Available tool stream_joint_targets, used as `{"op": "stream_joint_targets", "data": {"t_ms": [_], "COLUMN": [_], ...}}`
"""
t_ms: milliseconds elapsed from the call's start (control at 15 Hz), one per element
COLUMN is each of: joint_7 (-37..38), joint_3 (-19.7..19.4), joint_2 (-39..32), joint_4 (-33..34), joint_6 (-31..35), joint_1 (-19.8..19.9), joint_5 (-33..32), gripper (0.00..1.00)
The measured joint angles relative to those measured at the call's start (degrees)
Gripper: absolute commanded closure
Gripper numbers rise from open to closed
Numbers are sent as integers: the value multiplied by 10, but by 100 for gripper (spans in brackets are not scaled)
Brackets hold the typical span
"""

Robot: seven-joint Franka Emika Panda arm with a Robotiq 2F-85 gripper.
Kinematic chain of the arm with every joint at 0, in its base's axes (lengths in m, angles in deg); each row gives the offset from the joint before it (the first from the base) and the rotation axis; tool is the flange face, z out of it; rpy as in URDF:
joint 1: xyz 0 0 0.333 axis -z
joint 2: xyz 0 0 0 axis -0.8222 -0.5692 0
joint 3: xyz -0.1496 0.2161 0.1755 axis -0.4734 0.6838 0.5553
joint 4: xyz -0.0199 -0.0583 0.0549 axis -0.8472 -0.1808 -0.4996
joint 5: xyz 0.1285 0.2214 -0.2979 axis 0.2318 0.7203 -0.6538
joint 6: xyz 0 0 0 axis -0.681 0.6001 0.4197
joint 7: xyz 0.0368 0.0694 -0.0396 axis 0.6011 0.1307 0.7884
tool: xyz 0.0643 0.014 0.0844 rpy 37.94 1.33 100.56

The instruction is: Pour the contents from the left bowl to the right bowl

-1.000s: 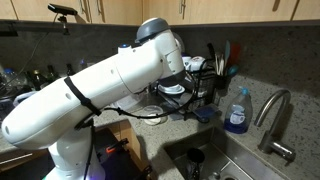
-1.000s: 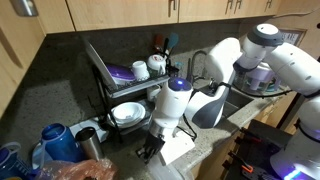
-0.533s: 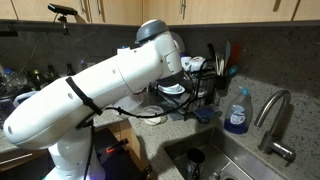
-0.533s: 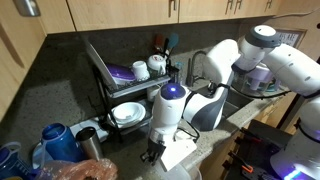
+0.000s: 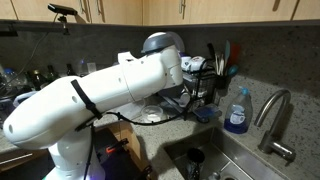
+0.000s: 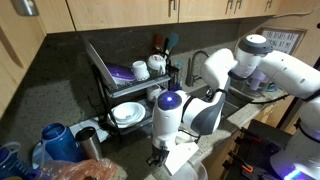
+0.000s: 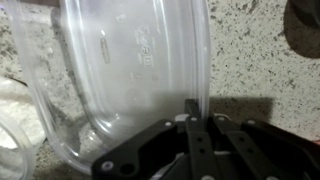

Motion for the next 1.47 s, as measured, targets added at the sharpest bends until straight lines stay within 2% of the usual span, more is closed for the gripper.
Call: {"op": "stream_joint_targets", "data": {"t_ms": [800,1467], "joint_7": [-42,-43], "joint_3": [37,37], "joint_2": [104,103], "joint_4": [22,30], "joint_6": [-68,-49], "joint_1": [1,1], "joint_5": [-73,-74], "gripper": [99,99]}}
